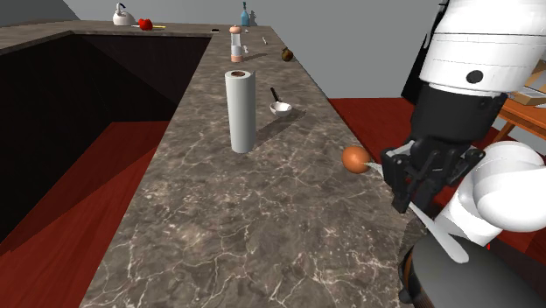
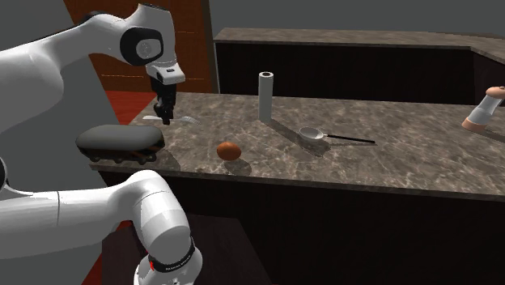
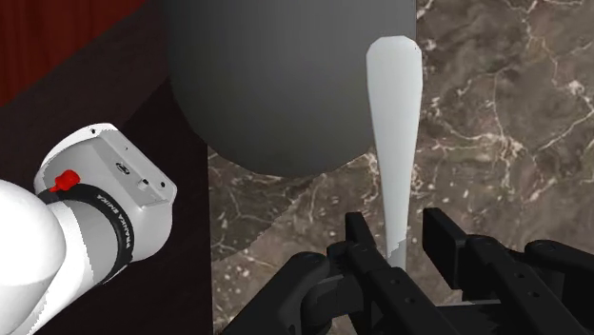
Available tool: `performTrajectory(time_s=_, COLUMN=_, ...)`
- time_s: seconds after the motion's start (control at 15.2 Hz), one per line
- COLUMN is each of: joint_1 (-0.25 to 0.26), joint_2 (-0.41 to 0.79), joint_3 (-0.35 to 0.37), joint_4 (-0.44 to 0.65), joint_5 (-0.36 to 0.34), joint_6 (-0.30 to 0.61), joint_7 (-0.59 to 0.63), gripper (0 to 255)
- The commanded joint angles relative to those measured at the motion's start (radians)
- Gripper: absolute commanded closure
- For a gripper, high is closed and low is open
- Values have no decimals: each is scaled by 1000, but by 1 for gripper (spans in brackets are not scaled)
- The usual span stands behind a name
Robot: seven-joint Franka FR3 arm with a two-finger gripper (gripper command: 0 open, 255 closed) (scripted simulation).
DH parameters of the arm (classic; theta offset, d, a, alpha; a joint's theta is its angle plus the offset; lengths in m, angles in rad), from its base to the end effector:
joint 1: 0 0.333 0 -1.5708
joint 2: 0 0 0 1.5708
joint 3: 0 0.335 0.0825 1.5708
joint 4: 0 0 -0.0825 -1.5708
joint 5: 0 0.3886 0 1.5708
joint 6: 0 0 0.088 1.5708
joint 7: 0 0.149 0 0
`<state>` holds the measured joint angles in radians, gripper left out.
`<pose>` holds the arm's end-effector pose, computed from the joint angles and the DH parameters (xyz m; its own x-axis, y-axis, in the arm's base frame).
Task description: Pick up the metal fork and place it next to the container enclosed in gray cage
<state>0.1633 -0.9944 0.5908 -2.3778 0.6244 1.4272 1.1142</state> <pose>0.1099 0.3015 0.5276 0.8500 -0.5062 -0.1455 -0.5131 -0.8583 -0.0111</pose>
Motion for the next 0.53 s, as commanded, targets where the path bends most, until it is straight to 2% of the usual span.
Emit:
performTrajectory(time_s=0.0, joint_1=3, joint_2=-7, joint_3=10, joint_4=-30, joint_5=9, joint_6=23, joint_7=-8, gripper=255)
performTrajectory(time_s=0.46, joint_1=17, joint_2=-29, joint_3=52, joint_4=-124, joint_5=48, joint_6=95, joint_7=-27, gripper=255)
